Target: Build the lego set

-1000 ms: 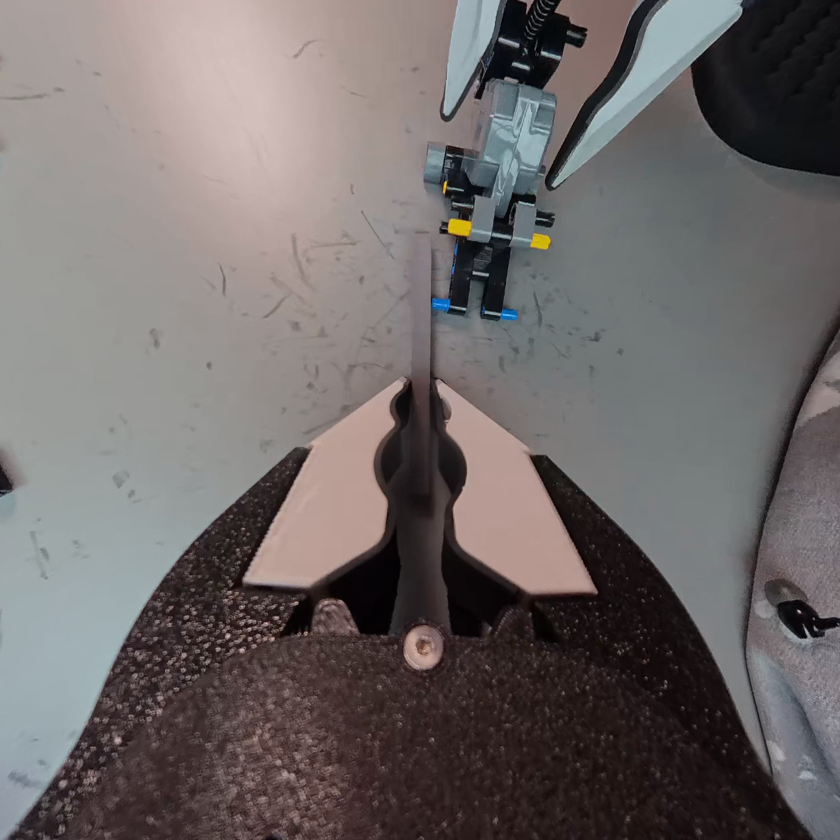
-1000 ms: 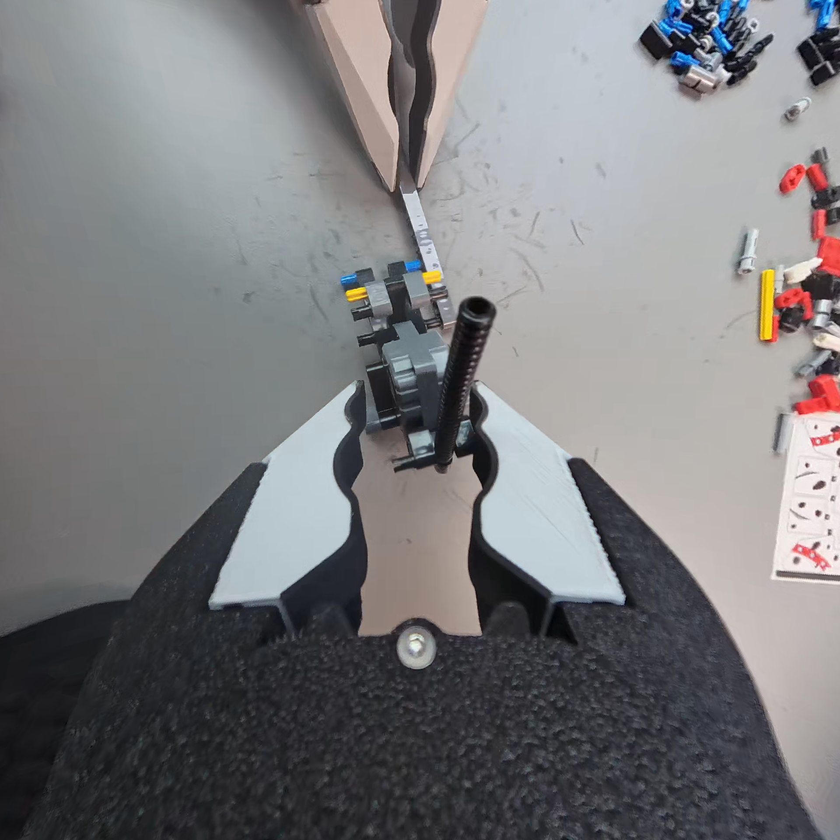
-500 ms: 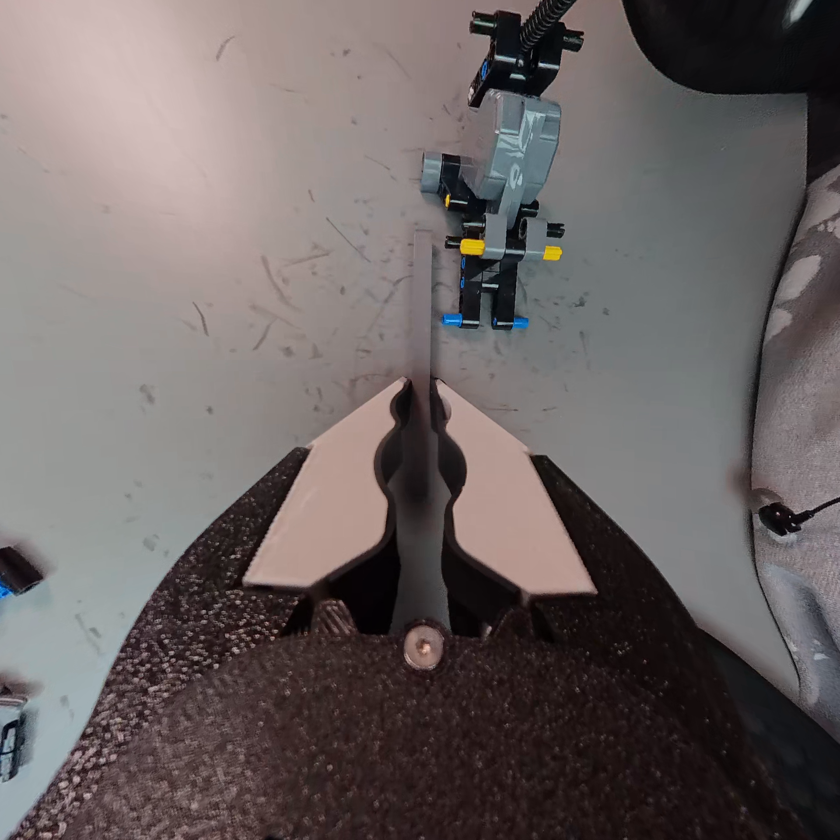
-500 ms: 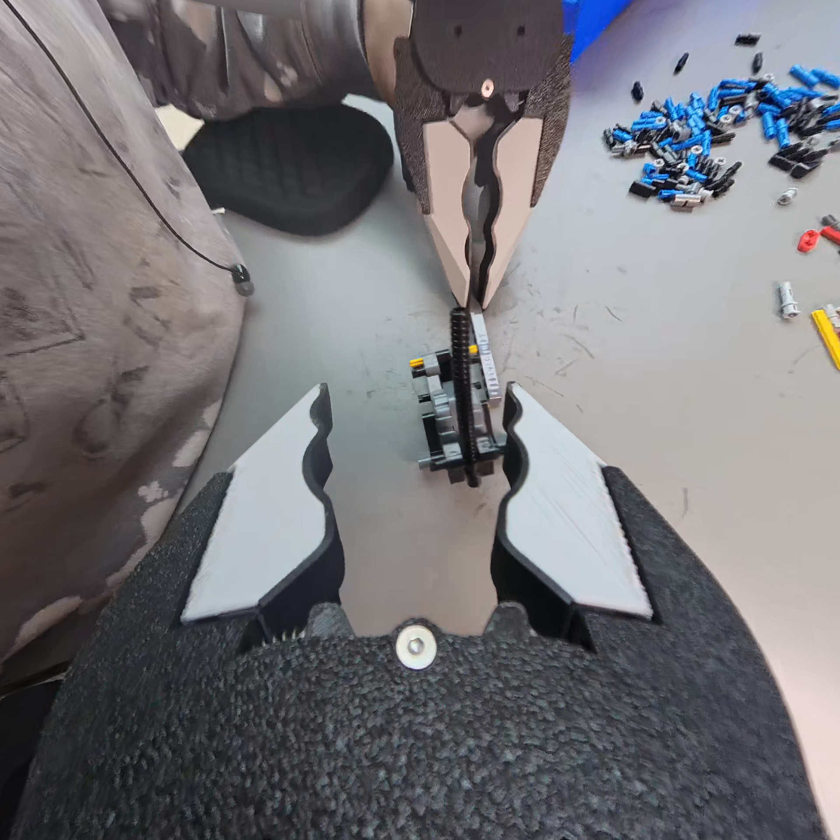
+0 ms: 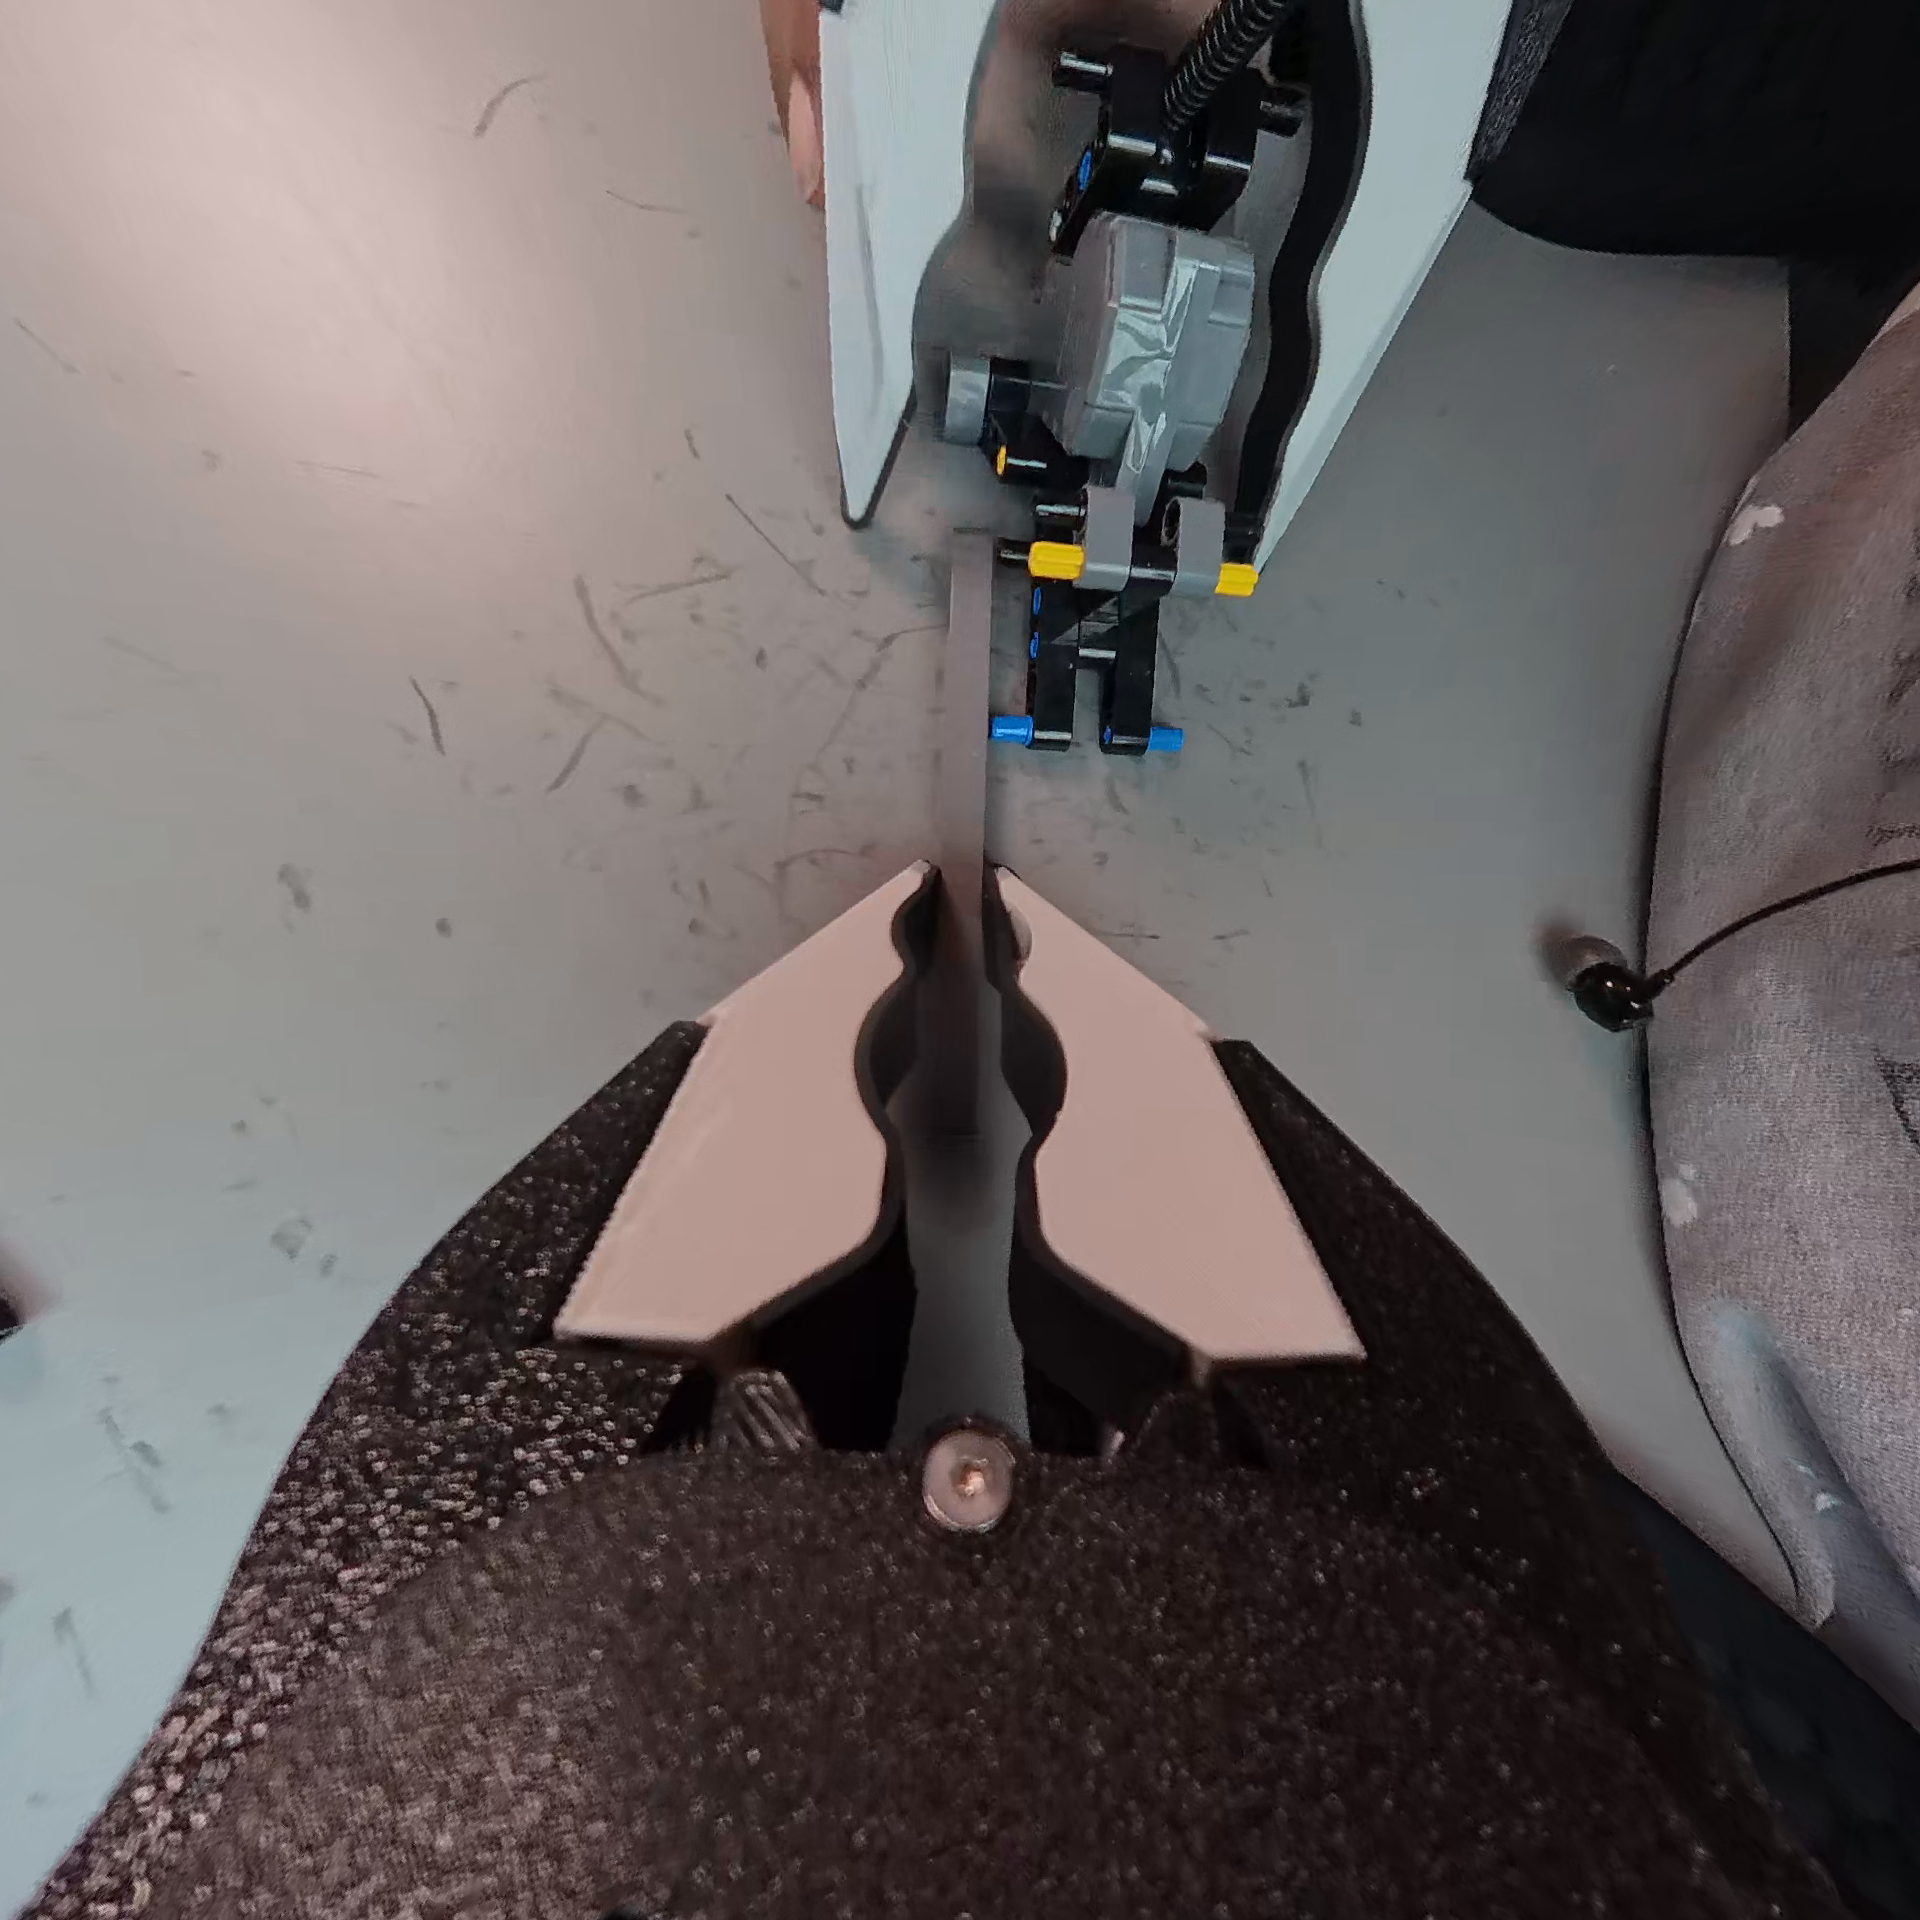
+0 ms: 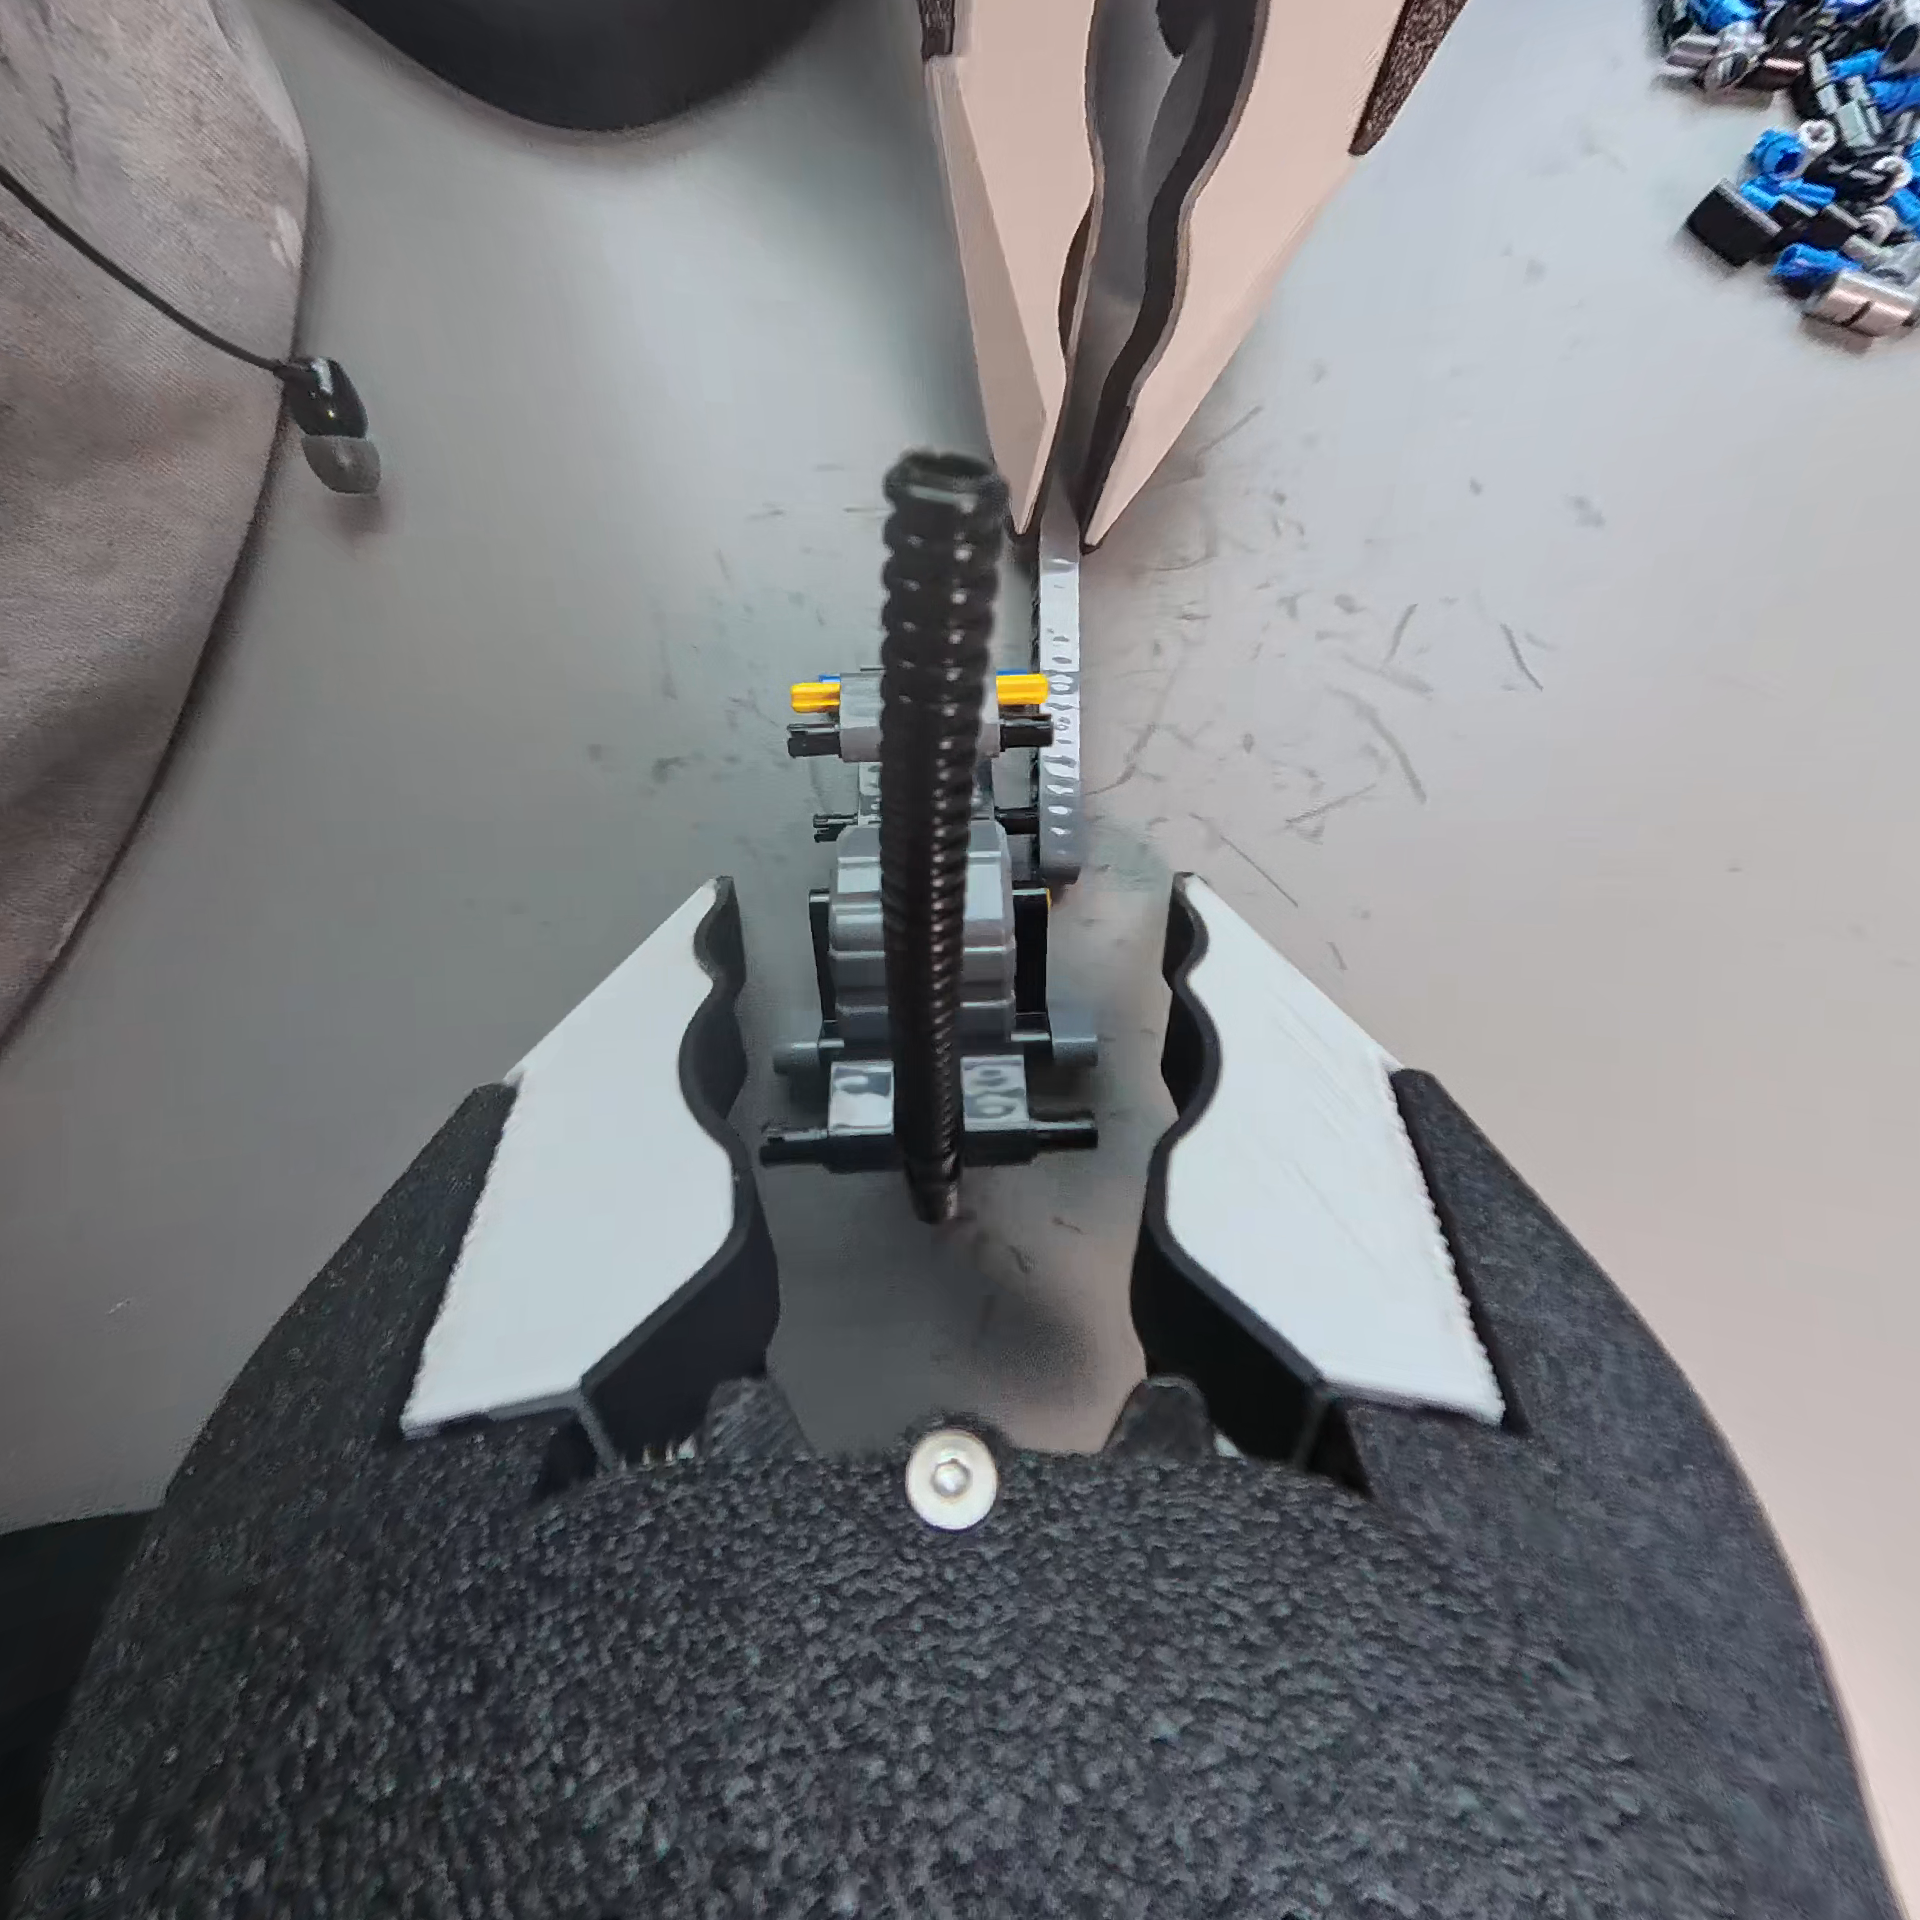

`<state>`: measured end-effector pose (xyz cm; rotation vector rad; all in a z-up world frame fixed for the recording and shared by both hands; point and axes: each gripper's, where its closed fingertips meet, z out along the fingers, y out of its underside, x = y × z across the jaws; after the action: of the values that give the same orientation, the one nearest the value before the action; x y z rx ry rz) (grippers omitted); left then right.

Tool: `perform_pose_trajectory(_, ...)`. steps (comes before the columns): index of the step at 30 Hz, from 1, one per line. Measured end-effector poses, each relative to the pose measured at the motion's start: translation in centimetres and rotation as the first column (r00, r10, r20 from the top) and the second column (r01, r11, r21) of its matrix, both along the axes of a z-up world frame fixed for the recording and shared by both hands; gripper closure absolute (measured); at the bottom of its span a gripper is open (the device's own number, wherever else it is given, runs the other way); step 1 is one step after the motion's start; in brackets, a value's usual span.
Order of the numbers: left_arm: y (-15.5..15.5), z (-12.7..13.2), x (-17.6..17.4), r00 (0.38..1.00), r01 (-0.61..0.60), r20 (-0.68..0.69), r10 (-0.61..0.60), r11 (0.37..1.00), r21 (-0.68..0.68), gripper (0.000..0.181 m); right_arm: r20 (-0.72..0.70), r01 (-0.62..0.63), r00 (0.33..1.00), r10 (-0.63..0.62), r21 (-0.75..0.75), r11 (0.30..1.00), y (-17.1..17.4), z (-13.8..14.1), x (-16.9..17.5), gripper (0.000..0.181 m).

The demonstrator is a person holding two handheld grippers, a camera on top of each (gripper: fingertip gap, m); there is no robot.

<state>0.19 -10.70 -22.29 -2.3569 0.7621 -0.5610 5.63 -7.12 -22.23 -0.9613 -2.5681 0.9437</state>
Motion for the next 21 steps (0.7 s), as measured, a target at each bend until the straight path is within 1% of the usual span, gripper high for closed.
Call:
perform_pose_trajectory(1, -0.03, 0.00, 0.05, 1.000, -0.002, 0.003, 0.002, 1.000, 0.004, 0.174, 0.006, 0.003, 1.000, -0.003, -0.005, 1.000, -0.11, -0.24, 0.02, 0.103)
perform_pose_trajectory(2, -0.02, 0.00, 0.08, 1.000, -0.003, 0.005, 0.003, 1.000, 0.010, 0.174, -0.004, 0.006, 1.000, -0.006, -0.025, 1.000, -0.31, -0.08, -0.12, 0.111)
perform_pose_trajectory(5, 0.05, 0.01, 0.13, 1.000, -0.015, 0.026, 0.014, 1.000, 0.015, 0.174, -0.015, 0.006, 1.000, -0.006, -0.034, 0.999, -0.49, -0.08, -0.33, 0.117)
perform_pose_trajectory(7, 0.18, 0.03, 0.19, 0.999, -0.028, 0.040, 0.027, 0.999, 0.027, 0.174, -0.020, 0.014, 1.000, -0.015, -0.058, 0.998, -0.56, 0.06, -0.52, 0.124)
perform_pose_trajectory(11, 0.16, 0.29, 0.15, 0.997, -0.045, 0.071, 0.041, 0.997, 0.066, 0.174, -0.021, 0.018, 1.000, -0.019, -0.057, 0.998, -0.49, 0.03, -0.60, 0.122)
perform_pose_trajectory(14, 0.27, 0.86, -0.29, 0.994, -0.066, 0.095, 0.057, 0.993, 0.094, 0.174, -0.033, 0.014, 0.999, -0.016, -0.050, 0.999, -0.45, 0.02, -0.65, 0.124)
perform_pose_trajectory(21, -0.30, 0.38, -0.02, 0.998, -0.017, 0.063, 0.011, 0.996, 0.088, 0.174, -0.053, 0.004, 0.999, -0.006, -0.040, 0.999, -0.48, 0.02, -0.64, 0.126)
